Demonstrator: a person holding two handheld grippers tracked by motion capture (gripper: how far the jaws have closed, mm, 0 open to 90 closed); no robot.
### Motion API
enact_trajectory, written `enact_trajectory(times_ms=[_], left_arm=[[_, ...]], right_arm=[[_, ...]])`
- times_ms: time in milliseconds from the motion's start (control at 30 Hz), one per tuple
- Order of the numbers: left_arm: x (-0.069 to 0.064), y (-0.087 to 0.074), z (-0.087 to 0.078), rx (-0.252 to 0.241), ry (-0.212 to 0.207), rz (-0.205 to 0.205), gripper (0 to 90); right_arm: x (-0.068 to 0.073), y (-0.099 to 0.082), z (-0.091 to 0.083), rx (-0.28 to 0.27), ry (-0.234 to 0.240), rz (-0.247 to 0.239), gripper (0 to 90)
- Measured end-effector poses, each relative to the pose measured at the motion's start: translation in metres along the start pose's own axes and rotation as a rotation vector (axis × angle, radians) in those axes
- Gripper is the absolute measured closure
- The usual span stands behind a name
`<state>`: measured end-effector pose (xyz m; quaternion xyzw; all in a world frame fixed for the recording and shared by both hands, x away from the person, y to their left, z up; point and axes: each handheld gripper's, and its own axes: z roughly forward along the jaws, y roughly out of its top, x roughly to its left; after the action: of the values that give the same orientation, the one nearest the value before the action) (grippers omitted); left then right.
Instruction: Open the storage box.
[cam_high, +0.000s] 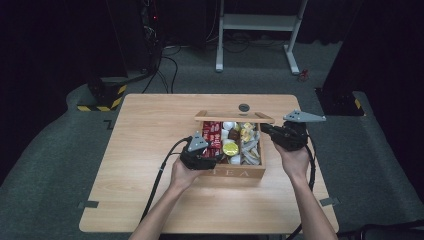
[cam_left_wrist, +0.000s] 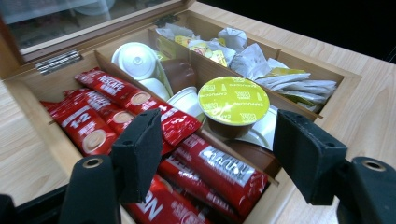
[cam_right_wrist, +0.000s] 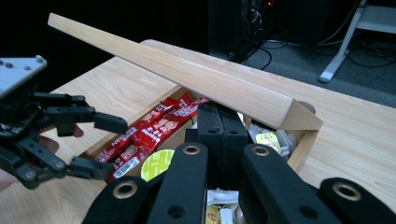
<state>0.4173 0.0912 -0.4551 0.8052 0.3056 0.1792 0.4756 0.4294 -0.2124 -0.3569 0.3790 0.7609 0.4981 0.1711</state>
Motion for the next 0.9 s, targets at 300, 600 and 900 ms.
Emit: enact_trajectory(times_ms=[300,600,900], left_arm=[[-0.008,0.012,0.021,0.047,-0.01,0.03,32.8],[-0.01,0.025,0.038,0.093,0.0,0.031,32.7],[-0.013,0.03,0.052,0.157,-0.001,0.016,35.1]], right_arm=[[-0.002,0.003,0.001,-0.006,0.0,0.004,90.0],[-0.002,0.004,0.001,-0.007,0.003,0.005,90.0],[-0.002,0.003,0.001,-0.008,0.005,0.004,90.0]])
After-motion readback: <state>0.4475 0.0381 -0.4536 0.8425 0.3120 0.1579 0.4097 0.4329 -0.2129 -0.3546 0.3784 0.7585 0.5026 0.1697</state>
